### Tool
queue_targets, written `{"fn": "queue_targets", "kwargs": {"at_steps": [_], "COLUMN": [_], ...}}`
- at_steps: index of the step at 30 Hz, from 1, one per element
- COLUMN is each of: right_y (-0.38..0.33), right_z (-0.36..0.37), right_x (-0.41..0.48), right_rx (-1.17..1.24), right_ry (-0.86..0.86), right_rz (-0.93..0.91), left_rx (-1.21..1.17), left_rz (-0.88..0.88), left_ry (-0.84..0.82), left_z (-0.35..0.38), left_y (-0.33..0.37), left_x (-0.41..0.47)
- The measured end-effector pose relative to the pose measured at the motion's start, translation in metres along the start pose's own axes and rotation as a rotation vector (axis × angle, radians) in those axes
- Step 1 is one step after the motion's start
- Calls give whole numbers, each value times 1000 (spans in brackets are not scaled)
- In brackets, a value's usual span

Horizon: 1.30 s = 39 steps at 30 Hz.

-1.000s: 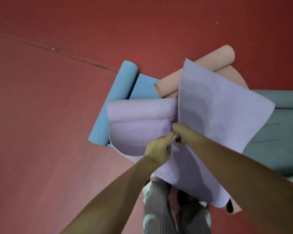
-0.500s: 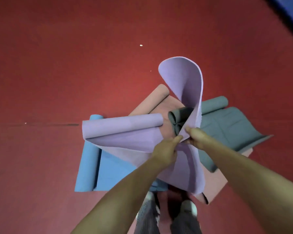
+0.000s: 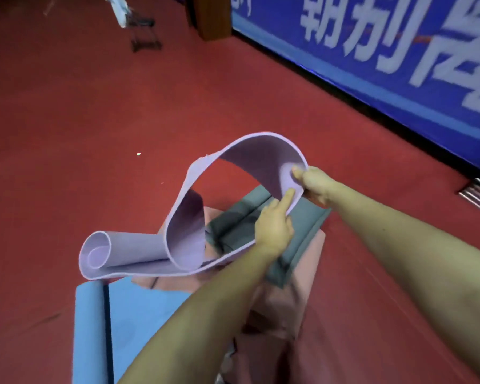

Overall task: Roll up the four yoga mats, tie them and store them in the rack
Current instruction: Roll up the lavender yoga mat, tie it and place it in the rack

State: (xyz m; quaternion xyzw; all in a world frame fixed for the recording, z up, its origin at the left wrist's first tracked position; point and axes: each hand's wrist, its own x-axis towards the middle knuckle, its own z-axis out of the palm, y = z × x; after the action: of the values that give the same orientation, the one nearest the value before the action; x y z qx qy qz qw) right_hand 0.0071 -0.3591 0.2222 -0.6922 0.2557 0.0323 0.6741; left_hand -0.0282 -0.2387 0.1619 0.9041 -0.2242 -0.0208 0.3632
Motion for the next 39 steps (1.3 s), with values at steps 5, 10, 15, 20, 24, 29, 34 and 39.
{"fn": "queue_targets", "kwargs": {"at_steps": [5,10,15,20,24,29,34,39], "right_y": [-38,-44,-34,-23,-9,-5,6,13], "right_z": [-107,-210,-312,-400,-456,-507,-559,-605], "right_x": [-21,-32,-32,-16,8,45,82,119], "right_rx": [50,181,236,177,124,46,9,41], "right_ry": [69,143,165,149,120,64,-23,-81], "right_rz": [-160,-217,-229,-193,-135,-71,-23,2], "left_rx": [-118,-114,-121,-108,-106,-125,-78,-34], "left_rz": [119,225,264,261,273,241,228,202], "left_ry": [55,23,-55,-184,-313,-399,-436,-444], "left_z": [39,83,140,198,247,297,333,371], "left_y": [104,189,264,318,340,359,382,399], "left_x": [29,48,57,80,109,155,186,215]}}
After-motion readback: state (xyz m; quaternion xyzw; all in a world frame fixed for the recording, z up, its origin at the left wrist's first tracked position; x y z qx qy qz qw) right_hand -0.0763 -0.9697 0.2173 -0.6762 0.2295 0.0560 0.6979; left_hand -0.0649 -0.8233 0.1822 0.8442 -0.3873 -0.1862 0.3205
